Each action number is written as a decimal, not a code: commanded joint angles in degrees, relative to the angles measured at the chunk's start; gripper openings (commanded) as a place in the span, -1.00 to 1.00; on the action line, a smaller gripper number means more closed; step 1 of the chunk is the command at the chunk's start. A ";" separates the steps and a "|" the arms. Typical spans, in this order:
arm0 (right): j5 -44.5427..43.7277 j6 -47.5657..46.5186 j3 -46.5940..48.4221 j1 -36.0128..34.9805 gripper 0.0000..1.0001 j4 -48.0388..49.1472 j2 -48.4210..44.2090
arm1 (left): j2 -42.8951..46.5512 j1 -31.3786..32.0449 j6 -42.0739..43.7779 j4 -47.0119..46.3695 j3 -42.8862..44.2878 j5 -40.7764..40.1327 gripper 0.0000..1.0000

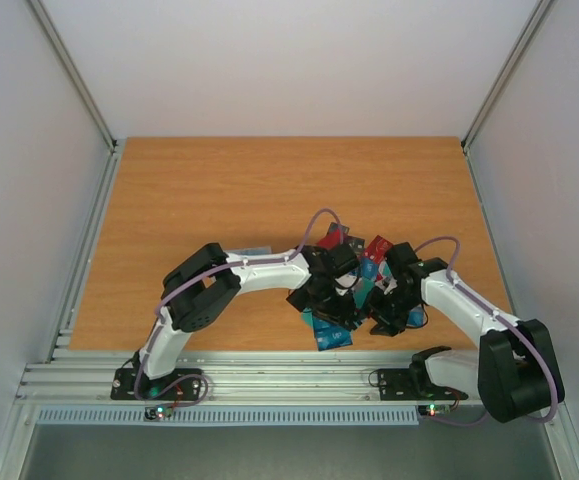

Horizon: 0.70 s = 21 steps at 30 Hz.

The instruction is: Put the credit cards into the card holder

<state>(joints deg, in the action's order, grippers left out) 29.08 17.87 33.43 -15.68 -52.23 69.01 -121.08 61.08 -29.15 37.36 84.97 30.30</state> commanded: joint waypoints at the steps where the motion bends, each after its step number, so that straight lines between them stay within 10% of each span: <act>1: 6.68 0.94 -0.23 -0.39 0.01 -3.04 -1.74 | 3.09 0.53 -2.67 -2.20 -1.57 -2.17 -0.07; 21: 14.55 1.40 -7.13 -2.34 0.11 4.39 0.49 | 7.68 0.53 -0.72 -1.49 -10.92 -6.39 -0.15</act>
<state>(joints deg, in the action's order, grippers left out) 40.73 18.11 27.64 -17.50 -51.13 69.08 -112.79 61.39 -29.78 38.46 75.55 23.70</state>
